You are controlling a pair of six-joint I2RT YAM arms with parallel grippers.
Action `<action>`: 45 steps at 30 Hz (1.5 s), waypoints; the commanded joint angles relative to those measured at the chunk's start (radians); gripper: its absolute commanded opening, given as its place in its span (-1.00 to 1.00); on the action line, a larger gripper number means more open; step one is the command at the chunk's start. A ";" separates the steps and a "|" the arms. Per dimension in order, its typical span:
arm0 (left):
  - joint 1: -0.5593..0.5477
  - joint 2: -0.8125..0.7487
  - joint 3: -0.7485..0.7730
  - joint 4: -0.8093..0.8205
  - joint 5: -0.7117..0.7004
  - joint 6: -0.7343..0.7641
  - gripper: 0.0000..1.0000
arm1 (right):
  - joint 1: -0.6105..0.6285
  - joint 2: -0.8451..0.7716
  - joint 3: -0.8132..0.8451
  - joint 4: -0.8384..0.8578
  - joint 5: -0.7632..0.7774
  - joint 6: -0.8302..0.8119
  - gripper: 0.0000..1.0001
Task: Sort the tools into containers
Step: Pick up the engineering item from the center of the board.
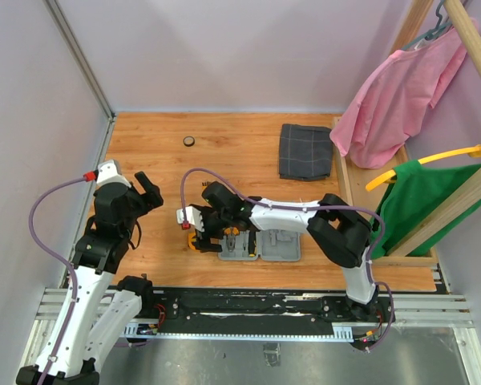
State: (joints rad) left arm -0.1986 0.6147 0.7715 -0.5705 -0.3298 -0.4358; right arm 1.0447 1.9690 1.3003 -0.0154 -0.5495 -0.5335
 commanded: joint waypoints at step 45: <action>0.010 -0.026 -0.019 0.029 -0.063 -0.015 0.79 | 0.011 0.020 0.069 -0.082 -0.026 0.019 -0.07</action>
State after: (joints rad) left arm -0.1982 0.6006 0.7597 -0.5697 -0.3710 -0.4469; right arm 1.0451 2.0884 1.4250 -0.1696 -0.5503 -0.5480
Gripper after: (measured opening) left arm 0.895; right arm 0.605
